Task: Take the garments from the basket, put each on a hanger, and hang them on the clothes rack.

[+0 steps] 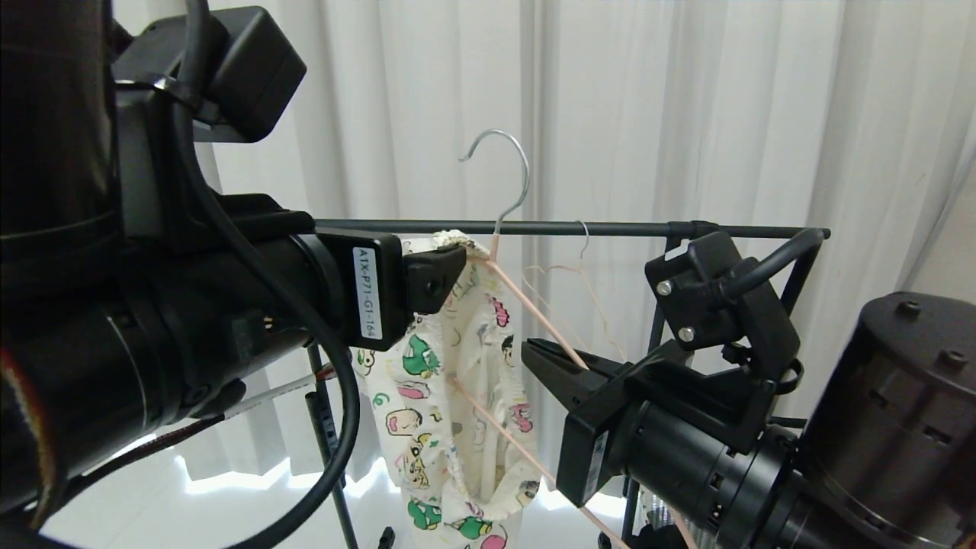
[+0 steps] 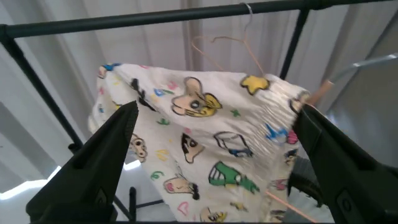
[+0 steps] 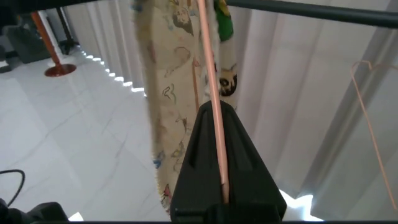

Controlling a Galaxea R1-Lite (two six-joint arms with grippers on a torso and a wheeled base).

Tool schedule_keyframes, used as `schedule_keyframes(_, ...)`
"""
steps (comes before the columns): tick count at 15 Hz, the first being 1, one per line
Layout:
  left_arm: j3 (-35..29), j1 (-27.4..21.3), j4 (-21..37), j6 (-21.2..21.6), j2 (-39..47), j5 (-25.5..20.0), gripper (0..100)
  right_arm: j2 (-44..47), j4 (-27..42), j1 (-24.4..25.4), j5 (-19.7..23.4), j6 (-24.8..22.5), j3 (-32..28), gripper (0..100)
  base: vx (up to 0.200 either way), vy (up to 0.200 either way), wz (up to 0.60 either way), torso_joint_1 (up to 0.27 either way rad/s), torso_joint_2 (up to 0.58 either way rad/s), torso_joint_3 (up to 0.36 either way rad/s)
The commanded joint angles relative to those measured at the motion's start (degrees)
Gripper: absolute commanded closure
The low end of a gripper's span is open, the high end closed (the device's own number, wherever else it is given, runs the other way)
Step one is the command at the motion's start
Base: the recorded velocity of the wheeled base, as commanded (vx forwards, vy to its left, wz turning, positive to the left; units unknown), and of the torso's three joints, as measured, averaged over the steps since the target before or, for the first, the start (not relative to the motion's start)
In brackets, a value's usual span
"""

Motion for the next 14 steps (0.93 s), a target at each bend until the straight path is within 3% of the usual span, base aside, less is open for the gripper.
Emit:
schedule_keyframes(1,1.26,-1.52,0.04,0.25,0.28,0.03,0,0.05,-0.02,-0.01,0.01,-0.77,-0.03,100,0.000,0.000,0.00,0.000,0.00,0.000)
schedule_keyframes(8,12.51,-1.16,0.04,1.83,-9.30,0.03,0,-1.54,-1.34,-5.46,0.36,-4.46,1.37,100,0.000,0.000,0.00,0.000,0.00,0.000)
schedule_keyframes(10,17.96,0.77,0.04,2.80,-16.33,-1.46,0,-5.93,-1.34,-6.16,4.05,-4.73,8.14,100,0.000,0.000,0.00,0.000,0.00,0.000)
schedule_keyframes(13,23.14,3.32,0.04,7.63,-25.21,-11.48,0,-12.35,-1.34,-6.16,9.41,-5.69,17.19,100,0.000,0.000,0.00,0.000,0.00,0.000)
schedule_keyframes(14,25.61,6.48,0.04,13.26,-28.63,-19.83,0,-15.16,-1.25,-5.64,11.96,-6.13,20.18,100,0.000,0.000,0.00,0.000,0.00,0.000)
